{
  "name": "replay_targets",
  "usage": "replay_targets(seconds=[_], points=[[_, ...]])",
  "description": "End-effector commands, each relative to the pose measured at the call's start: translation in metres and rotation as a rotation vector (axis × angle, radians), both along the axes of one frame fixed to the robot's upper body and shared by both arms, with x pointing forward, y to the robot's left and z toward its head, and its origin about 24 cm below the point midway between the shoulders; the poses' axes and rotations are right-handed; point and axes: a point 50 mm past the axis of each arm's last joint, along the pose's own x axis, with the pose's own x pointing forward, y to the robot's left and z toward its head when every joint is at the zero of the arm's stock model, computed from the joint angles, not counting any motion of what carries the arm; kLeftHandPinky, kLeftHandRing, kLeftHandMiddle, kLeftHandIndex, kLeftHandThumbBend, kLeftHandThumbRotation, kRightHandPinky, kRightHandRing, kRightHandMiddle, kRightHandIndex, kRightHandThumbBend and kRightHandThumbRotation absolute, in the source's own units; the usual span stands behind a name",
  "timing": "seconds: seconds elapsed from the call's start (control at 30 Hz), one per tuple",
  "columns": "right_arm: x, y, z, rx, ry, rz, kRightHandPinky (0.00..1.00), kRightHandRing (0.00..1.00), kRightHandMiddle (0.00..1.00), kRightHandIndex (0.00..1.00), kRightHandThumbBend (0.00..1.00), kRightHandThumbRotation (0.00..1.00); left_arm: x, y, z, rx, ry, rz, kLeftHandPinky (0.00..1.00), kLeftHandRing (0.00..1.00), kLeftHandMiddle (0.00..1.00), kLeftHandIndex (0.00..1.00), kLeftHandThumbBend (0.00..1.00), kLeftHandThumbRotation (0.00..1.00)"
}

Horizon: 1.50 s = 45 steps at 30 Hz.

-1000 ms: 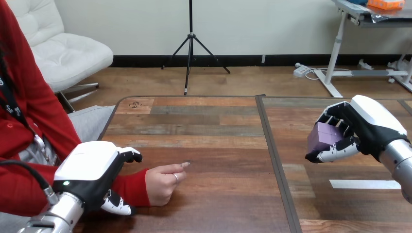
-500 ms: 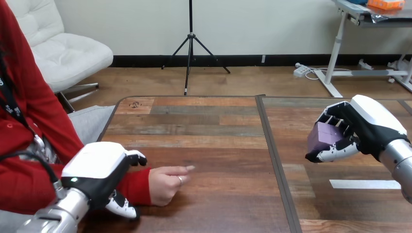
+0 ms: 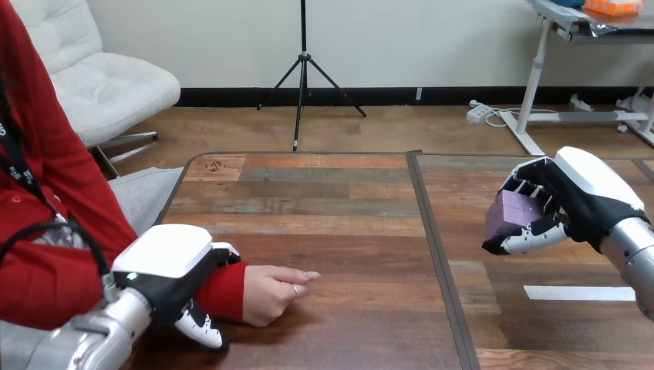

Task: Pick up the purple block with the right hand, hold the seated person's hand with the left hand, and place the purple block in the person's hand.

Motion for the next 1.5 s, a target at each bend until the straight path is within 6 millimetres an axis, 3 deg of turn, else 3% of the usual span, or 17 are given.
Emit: replay_targets(seconds=[0.0,0.47,0.87,1.47], points=[[0.008,-0.003,0.033,-0.001,-0.113,0.0,0.39,0.42,0.48,0.51,0.69,0.0,0.016,-0.003,0.015,0.051,-0.029,-0.046,0.76,0.78,0.79,0.77,0.89,0.22],[0.007,-0.003,0.035,-0.004,-0.119,-0.006,0.42,0.44,0.5,0.52,0.69,0.0,0.022,-0.008,0.015,0.125,-0.012,-0.112,0.74,0.76,0.76,0.76,0.9,0.26],[0.006,-0.004,0.035,0.0,-0.135,-0.001,0.42,0.44,0.5,0.51,0.71,0.0,0.028,-0.01,0.013,0.193,-0.027,-0.137,0.71,0.73,0.73,0.72,0.88,0.21],[0.006,-0.003,0.035,0.009,-0.144,0.003,0.45,0.46,0.5,0.51,0.71,0.0,0.034,-0.011,0.007,0.209,0.005,-0.105,0.44,0.51,0.55,0.55,0.86,0.02]])
